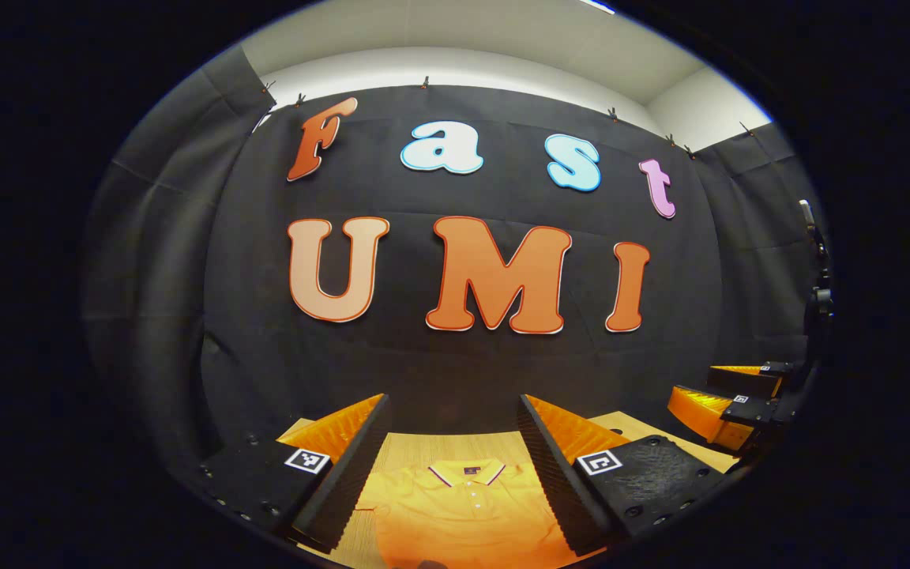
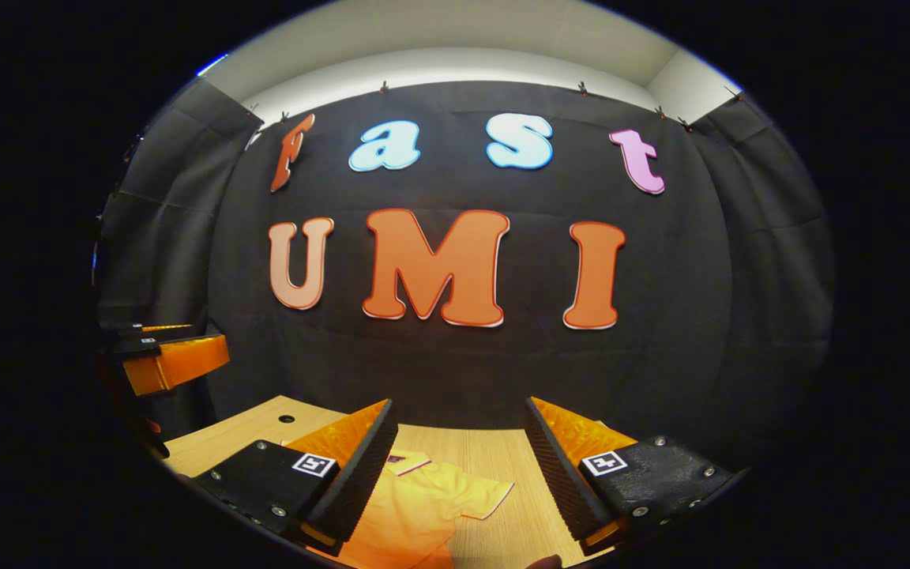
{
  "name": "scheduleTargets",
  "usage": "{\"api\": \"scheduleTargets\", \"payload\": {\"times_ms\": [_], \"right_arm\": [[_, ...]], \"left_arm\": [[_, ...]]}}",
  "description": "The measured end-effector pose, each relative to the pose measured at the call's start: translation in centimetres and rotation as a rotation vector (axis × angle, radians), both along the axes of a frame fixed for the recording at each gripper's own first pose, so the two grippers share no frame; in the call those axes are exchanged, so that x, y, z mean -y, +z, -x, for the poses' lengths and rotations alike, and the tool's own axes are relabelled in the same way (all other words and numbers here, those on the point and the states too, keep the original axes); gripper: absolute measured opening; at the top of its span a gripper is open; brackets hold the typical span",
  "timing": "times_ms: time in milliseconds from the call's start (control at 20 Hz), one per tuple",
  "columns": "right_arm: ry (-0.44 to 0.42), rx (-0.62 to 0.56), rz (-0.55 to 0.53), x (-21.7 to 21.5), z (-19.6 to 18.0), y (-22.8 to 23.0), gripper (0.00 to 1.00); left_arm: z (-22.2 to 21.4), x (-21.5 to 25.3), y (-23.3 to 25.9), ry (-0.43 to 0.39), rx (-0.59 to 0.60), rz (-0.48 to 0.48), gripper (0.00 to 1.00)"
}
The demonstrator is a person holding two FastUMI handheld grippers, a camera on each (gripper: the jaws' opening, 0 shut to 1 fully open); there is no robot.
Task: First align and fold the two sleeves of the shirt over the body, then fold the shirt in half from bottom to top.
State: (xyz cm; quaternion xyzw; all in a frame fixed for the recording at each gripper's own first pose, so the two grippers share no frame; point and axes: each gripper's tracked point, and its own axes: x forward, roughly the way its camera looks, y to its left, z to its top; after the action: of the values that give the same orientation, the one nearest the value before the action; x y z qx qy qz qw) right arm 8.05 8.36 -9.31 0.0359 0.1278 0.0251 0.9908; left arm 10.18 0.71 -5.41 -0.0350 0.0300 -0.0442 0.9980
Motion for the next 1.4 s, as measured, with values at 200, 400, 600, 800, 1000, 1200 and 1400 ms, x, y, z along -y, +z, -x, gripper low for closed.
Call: {"api": "scheduleTargets", "payload": {"times_ms": [200,400,600,800,1000,1200,1400], "right_arm": [[-0.024,-0.149,0.006,1.1,-1.7,-4.6,0.97],[-0.052,-0.248,-0.013,2.5,-3.5,-7.9,0.96],[-0.041,-0.321,-0.008,2.6,-5.6,-10.8,0.96],[-0.043,-0.452,-0.01,3.0,-7.1,-15.4,0.96],[-0.016,-0.556,-0.04,2.5,-8.5,-18.6,0.92],[0.005,-0.66,-0.035,2.4,-9.4,-21.4,0.92],[0.02,-0.771,-0.076,2.1,-10.0,-23.9,0.91]], "left_arm": [[0.1,-0.9,-0.1,0.01,0.0,-0.018,0.98],[0.5,-2.5,0.1,0.054,0.004,-0.048,0.98],[1.8,-4.2,0.3,0.105,0.003,-0.097,0.98],[3.0,-6.0,0.0,0.18,-0.003,-0.103,0.98],[3.8,-7.5,-0.4,0.252,-0.022,-0.103,0.98],[4.5,-8.6,-1.0,0.31,-0.041,-0.092,0.98],[5.1,-9.2,-2.5,0.34,-0.086,-0.078,0.98]]}}
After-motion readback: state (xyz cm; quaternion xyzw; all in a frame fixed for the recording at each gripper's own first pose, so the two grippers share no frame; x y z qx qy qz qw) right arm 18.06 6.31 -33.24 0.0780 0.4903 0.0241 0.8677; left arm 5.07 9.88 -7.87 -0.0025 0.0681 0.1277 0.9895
